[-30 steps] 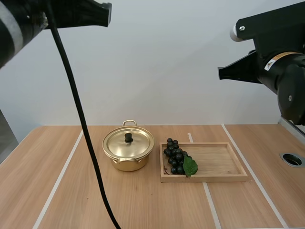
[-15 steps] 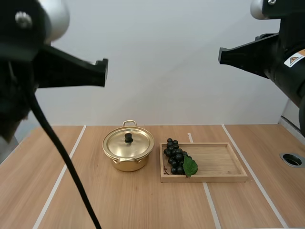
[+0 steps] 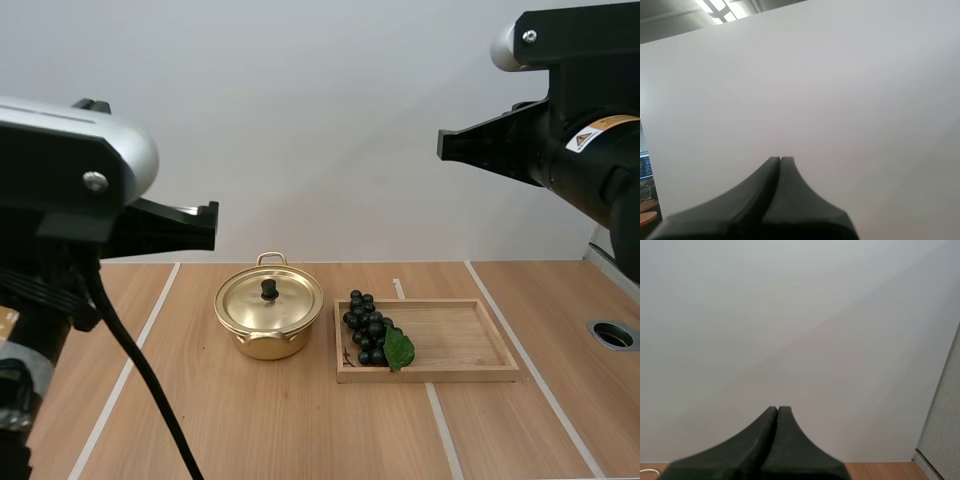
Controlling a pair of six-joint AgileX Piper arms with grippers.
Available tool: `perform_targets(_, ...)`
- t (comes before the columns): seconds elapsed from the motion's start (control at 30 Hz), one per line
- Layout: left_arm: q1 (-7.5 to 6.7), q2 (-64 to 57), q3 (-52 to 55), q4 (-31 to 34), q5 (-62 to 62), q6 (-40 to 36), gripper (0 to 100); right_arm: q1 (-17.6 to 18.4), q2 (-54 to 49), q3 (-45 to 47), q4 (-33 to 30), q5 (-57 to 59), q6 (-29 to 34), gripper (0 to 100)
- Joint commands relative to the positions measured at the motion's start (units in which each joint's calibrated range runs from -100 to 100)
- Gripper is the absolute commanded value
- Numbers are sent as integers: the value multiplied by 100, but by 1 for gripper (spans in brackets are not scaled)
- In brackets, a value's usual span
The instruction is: Open the pot, put the pineapple inside, and close it
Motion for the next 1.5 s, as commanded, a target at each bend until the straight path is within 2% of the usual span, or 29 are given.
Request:
perform_targets(0.0, -99, -18, 324, 480, -150, -24, 0, -54, 7, -15, 50, -110, -313, 0)
perform_targets(0.07, -139, -18, 474, 971, -60, -175, 0, -137, 7, -15, 168, -110, -748, 0)
perform_targets(0.17, -196, -18, 666, 1075, -76, -656, 0, -328, 27, -15, 517, -10, -1225, 0)
perform_targets(0.27, -306, -18, 971, 1075, -507, -1071, 0, -534, 144, -15, 1405, 424, -1695, 0)
perform_targets(0.33, -360, -18, 1273, 1075, -683, -1022, 0, -656, 195, -15, 2201, 896, -1909, 0)
perform_targets(0.4, -386, -18, 1587, 1196, -643, -763, 0, -713, 195, -15, 2680, 1257, -2173, 0)
perform_targets(0.47, -392, -18, 1878, 1332, -600, -587, 0, -711, 195, -15, 2884, 1451, -2467, 0)
perform_targets(0.57, -308, -18, 2216, 1350, -578, -600, 0, -664, 195, -15, 2762, 1532, -2581, 0)
perform_targets(0.7, -140, -18, 2376, 1350, -304, -600, 0, -352, 131, -15, 2247, 1532, -2581, 0)
perform_targets(0.8, -78, -18, 2376, 1350, 60, -600, 0, -157, -30, -15, 1989, 1532, -2558, 0)
perform_targets(0.97, -42, -18, 2376, 1350, 1034, -804, 0, -100, -438, 277, 1490, 1505, -1714, 0)
perform_targets(1.07, -42, -18, 2376, 1350, 1832, -966, 0, -100, -813, 918, 1319, 982, -1658, 0)
perform_targets(1.2, -42, -18, 2388, 1350, 1788, -966, 0, -100, -1214, 2060, 892, -354, -1658, 0)
perform_targets(1.33, -42, -18, 2388, 1350, 1788, -966, 0, -100, -1304, 2913, 719, -1856, -1658, 0)
perform_targets(1.47, -42, -18, 2388, 1350, 1788, -966, 0, -100, -1304, 3292, 705, -1931, -1658, 0)
